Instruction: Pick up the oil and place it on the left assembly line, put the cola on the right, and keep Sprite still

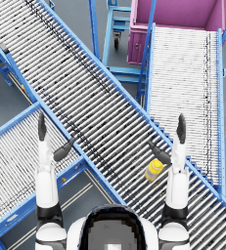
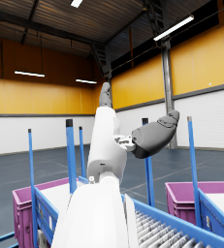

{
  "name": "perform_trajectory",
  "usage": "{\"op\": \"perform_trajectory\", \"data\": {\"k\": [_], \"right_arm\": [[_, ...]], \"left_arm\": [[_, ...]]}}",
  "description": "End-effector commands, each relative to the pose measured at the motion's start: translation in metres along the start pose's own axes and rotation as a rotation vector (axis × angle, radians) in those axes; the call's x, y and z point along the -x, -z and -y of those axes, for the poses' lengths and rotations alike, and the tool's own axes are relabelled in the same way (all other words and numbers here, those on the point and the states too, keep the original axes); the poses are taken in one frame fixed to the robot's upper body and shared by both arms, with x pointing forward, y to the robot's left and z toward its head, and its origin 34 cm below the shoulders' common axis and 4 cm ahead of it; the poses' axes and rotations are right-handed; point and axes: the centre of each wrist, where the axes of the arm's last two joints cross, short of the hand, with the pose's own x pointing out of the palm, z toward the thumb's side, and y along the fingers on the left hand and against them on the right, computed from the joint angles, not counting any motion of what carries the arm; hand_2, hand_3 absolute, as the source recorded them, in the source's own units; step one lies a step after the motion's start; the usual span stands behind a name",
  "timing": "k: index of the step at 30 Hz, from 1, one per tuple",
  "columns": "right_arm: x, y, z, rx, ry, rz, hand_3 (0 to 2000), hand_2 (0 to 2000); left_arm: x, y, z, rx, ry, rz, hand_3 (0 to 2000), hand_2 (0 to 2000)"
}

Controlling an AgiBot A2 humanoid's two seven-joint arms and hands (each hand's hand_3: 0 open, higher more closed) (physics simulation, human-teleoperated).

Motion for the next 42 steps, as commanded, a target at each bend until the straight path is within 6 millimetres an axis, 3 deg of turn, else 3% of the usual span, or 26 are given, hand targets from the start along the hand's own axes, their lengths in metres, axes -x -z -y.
{"op": "perform_trajectory", "data": {"k": [1, 13, 26, 30, 38, 42], "right_arm": [[-0.002, -0.005, -0.003, 0.013, -0.005, 0.002, 0, 0], [0.007, -0.006, 0.007, 0.034, 0.027, -0.009, 0, 0], [0.005, -0.003, 0.005, 0.018, 0.030, -0.001, 0, 0], [-0.010, 0.002, -0.014, -0.029, -0.025, 0.027, 0, 0], [-0.031, 0.029, -0.054, -0.215, -0.115, 0.062, 0, 0], [-0.035, 0.040, -0.063, -0.274, -0.127, 0.070, 0, 0]], "left_arm": [[-0.002, -0.004, -0.001, -0.016, 0.008, 0.003, 0, 0], [-0.003, -0.005, -0.002, -0.023, 0.003, 0.011, 0, 0], [-0.004, -0.003, 0.003, -0.009, -0.004, 0.019, 0, 0], [-0.004, -0.002, 0.005, -0.002, -0.008, 0.020, 0, 0], [-0.007, -0.001, 0.008, 0.005, -0.002, 0.030, 0, 0], [-0.008, -0.001, 0.008, 0.006, 0.000, 0.033, 0, 0]]}}
